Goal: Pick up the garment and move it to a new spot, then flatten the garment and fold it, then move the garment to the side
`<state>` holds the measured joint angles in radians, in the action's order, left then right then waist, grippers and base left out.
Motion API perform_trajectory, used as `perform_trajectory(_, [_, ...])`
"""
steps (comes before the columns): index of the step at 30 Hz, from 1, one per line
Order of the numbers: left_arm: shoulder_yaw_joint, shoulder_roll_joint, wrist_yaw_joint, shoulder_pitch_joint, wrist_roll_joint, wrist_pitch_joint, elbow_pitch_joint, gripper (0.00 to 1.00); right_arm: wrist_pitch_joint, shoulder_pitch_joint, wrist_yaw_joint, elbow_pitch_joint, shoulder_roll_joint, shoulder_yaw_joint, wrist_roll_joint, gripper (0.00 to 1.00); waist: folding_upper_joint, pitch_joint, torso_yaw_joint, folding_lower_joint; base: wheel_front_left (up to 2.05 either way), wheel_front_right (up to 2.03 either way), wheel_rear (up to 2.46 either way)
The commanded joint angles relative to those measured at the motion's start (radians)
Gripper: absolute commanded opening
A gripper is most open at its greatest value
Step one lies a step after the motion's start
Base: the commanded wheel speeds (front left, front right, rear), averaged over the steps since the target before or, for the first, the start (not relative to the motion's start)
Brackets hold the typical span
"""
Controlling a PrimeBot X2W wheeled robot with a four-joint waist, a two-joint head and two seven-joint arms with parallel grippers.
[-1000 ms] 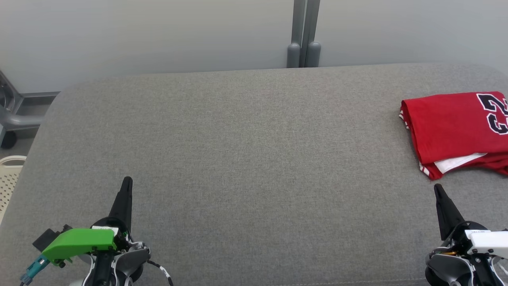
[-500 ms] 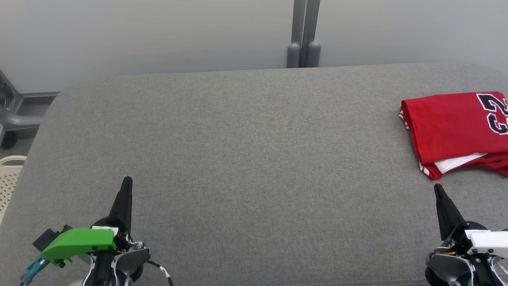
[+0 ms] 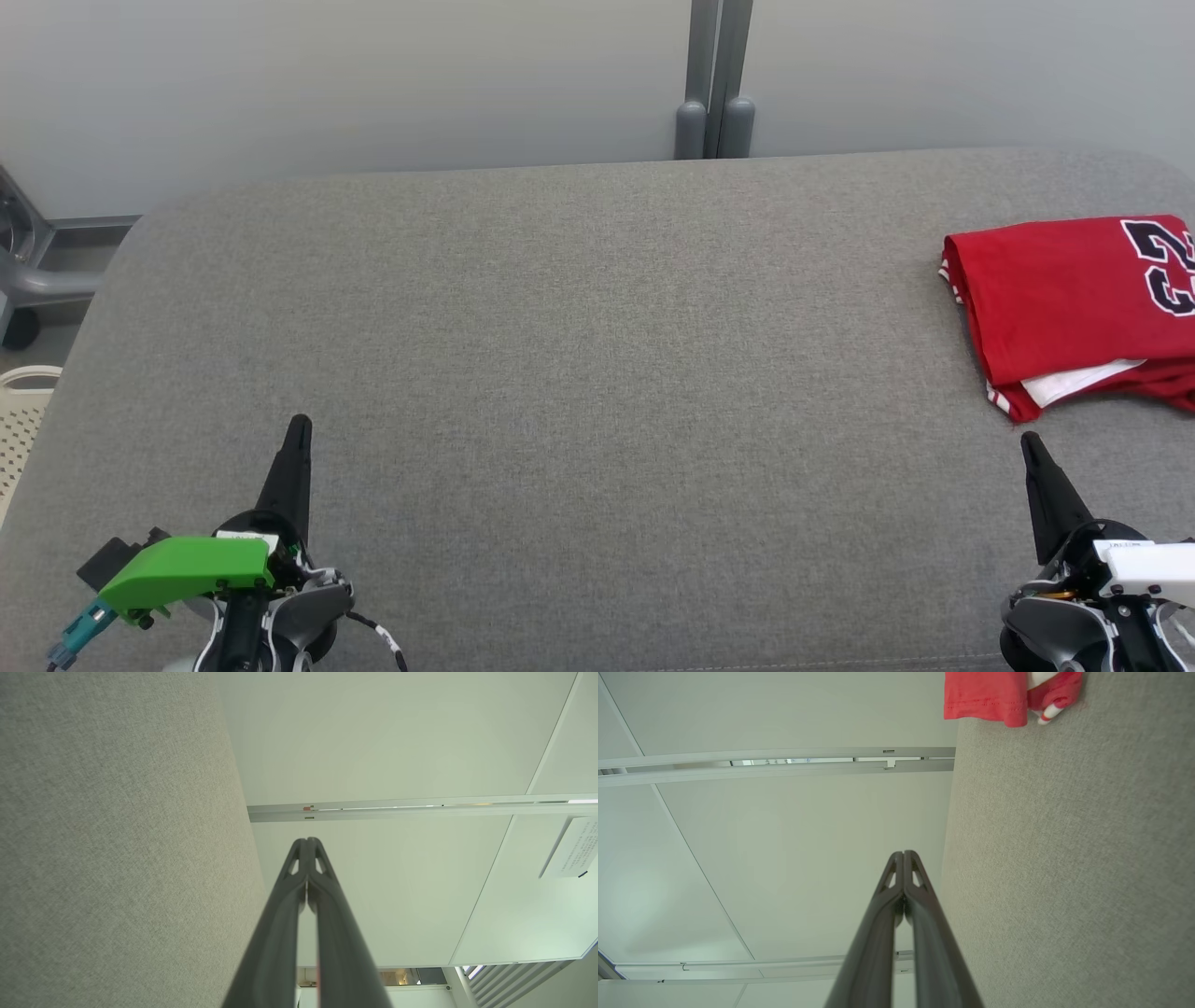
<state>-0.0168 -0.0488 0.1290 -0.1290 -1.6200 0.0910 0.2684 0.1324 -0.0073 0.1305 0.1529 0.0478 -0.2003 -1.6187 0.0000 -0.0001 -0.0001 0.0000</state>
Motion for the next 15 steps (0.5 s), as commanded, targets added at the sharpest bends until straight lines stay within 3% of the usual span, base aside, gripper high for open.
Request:
perform_trajectory(1, [-0.003, 0.000, 0.006, -0.014, -0.005, 0.000, -0.002, 0.00, 0.007, -0.011, 0.000, -0.005, 0.005, -0.002, -0.006, 0.00, 0.0000, 0.000, 0.000, 0.0000, 0.00, 0.00, 0.00])
perform_trajectory(15, [-0.003, 0.000, 0.006, -0.014, -0.005, 0.000, -0.002, 0.00, 0.007, -0.011, 0.000, -0.005, 0.005, -0.002, -0.006, 0.00, 0.0000, 0.000, 0.000, 0.0000, 0.00, 0.00, 0.00])
